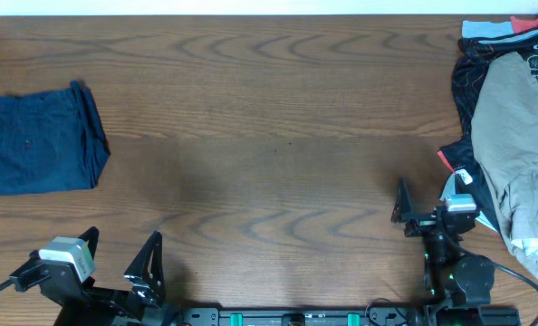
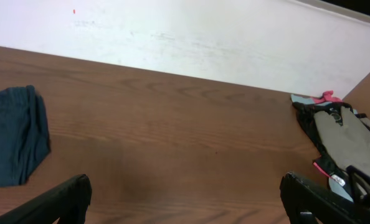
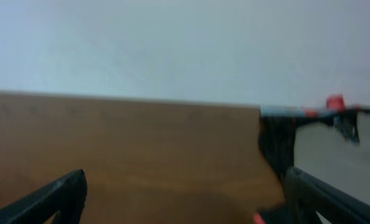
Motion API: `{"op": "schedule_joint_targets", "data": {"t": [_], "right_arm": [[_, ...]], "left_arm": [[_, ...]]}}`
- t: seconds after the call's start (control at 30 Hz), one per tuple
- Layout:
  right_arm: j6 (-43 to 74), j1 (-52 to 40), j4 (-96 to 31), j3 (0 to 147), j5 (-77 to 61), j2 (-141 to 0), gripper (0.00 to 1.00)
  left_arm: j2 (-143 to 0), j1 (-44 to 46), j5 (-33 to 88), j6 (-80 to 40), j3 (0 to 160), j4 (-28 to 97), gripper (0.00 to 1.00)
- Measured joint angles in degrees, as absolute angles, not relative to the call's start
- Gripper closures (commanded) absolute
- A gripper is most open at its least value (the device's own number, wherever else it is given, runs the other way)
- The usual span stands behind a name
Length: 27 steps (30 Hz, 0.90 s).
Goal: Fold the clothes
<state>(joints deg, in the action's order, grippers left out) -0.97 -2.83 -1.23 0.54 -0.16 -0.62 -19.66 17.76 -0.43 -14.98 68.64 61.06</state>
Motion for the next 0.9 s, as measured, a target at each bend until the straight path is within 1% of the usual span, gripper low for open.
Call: {"op": "schedule_joint_targets", "data": {"t": [0.07,0.9], "right_arm": [[-1.32,-2.83,-3.99,0.45,0.05,-0.62,0.01],[-2.0,-2.87,-4.05,0.4,0.27,-0.69,0.01]], "left_arm": [[-19.66,17.76,-0.43,-14.98,68.64,61.08,0.02],[-19.66,17.76,-0.43,-15.0,68.64,61.06,0.02]]}}
